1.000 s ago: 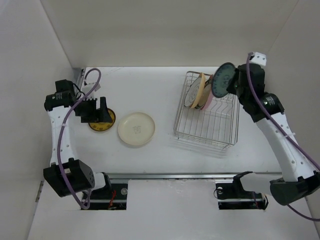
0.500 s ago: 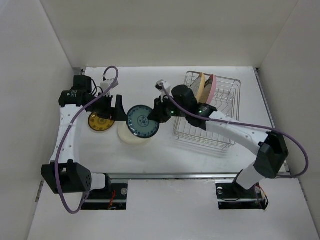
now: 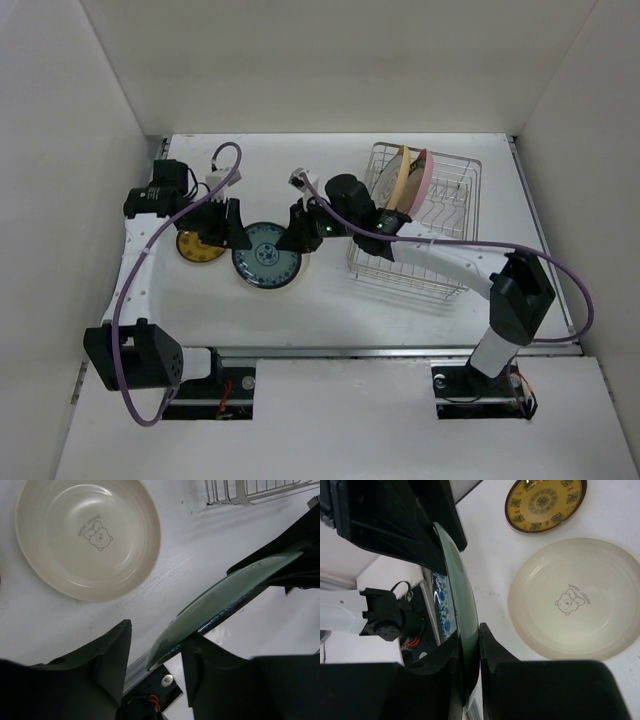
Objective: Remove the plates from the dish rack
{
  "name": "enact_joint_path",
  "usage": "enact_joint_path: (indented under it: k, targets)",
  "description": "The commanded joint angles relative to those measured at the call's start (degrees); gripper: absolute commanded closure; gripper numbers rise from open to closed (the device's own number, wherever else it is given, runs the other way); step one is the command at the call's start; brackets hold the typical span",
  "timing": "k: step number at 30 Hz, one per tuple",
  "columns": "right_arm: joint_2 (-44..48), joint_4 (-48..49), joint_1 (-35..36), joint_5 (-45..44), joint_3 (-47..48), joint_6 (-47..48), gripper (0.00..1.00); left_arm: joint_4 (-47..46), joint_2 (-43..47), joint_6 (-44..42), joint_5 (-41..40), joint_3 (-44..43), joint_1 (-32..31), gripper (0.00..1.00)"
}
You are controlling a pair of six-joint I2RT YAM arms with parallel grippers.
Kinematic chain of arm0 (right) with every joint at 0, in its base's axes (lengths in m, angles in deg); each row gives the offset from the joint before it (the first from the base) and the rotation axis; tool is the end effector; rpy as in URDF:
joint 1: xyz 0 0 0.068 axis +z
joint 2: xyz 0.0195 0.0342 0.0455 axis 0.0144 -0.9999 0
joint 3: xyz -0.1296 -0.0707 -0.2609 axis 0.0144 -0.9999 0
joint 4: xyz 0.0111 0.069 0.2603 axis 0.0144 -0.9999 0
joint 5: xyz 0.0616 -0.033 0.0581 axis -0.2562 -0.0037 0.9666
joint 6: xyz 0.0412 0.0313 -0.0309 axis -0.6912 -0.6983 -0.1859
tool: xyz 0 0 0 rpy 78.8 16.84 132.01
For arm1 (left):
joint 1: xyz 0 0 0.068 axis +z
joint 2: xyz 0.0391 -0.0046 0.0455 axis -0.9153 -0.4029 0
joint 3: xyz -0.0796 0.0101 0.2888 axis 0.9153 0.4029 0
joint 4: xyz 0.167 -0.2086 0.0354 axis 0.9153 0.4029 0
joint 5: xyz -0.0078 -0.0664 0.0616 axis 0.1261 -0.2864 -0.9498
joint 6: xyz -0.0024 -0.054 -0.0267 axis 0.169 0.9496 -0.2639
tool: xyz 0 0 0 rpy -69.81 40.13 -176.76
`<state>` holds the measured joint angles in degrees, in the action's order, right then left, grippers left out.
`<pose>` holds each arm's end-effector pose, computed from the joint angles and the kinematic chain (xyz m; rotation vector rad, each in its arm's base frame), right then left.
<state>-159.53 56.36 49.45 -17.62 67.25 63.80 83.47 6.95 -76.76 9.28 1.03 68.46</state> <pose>0.2516 0.3333 0.3401 -0.8717 1.9215 1.2101 0.2529 -0.0199 0.3647 0.5881 2.3251 -0.7767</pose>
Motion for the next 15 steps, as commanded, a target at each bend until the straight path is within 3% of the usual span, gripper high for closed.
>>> enact_joint_path:
  k: [1,4,5,11,13,15]
  targets:
    - [-0.7,9.0,0.6,5.5,3.3,-1.5,1.0,2.7,0.6,-3.5,3.7,0.4,-0.2,0.69]
    - [-1.3,9.6,0.6,5.5,4.0,-2.1,1.0,7.3,-0.8,-5.9,4.5,-1.0,-1.7,0.85]
    - [-1.3,9.6,0.6,5.5,4.0,-2.1,1.0,8.8,-1.3,-8.4,5.8,-1.0,-1.7,0.98]
    - [-1.3,8.8,0.6,4.7,4.0,-2.1,0.98,11.7,-2.4,-9.8,5.9,-2.2,-2.2,1.0]
    - [-1.8,7.6,0.6,2.6,5.2,-2.1,0.88,9.1,-1.1,-6.4,3.2,-2.7,-2.2,1.0]
    - [-1.8,5.2,0.6,1.2,6.1,-2.1,0.71,7.2,-0.5,-4.3,0.1,-2.7,-2.2,1.0]
